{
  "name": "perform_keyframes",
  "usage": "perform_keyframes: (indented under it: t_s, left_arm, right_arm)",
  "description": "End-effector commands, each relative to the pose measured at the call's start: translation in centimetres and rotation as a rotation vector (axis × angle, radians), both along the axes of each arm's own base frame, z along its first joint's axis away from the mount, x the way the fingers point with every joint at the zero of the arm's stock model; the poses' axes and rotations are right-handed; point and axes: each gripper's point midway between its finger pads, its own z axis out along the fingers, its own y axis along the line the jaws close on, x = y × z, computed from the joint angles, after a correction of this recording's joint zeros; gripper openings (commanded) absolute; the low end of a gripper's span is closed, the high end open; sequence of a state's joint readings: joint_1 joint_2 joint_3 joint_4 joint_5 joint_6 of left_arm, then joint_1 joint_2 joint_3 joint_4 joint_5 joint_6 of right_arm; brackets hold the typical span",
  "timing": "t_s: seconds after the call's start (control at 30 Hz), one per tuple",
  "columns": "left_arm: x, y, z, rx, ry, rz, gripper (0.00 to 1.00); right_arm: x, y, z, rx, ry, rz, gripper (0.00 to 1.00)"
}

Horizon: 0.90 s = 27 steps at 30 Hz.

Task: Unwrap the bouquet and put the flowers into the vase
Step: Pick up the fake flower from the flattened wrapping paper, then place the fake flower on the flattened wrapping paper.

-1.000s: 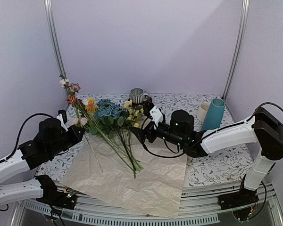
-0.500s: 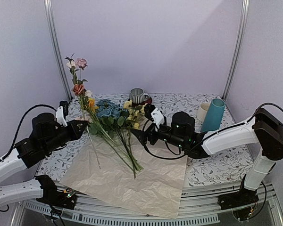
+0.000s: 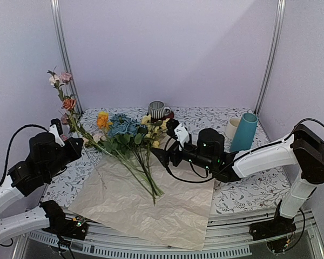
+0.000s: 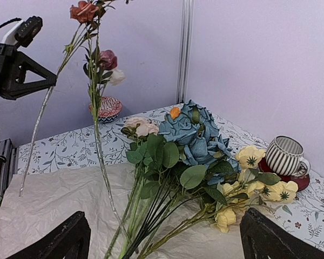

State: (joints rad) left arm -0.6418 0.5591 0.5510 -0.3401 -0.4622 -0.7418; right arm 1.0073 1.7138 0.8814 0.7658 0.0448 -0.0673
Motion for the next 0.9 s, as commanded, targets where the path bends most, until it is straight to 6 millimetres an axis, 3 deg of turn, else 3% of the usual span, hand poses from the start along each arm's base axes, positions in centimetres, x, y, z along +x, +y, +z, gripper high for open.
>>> perform_keyframes:
  t_s: [0.0,0.17,0.53,0.87]
  left_arm:
    - [-0.5,1.2,2.6,-0.020,-0.071,0.034,0.02]
    - [-0.7,-1.5,4.1,-0.033,-0.128,-0.127,0.02]
    - [-0.6,-6.9,2.9,-0.143,-0.113,-0.365,0.04]
    - [-0.4,-10.5,-1.9,-0.262,-0.007,-0.494,0.04]
  right_arm:
    - [-0.1,-0.5,1.2,0.028,-0.006,-0.002,0.99]
    - [-0.2,-0.3,1.0,0.030,0.006,0.005,0.99]
    - [-0.5,-0.5,1.2,0.037,0.020,0.015,0.99]
    - [-0.8,-0.5,1.1,0.039,0.036,0.029,0.99]
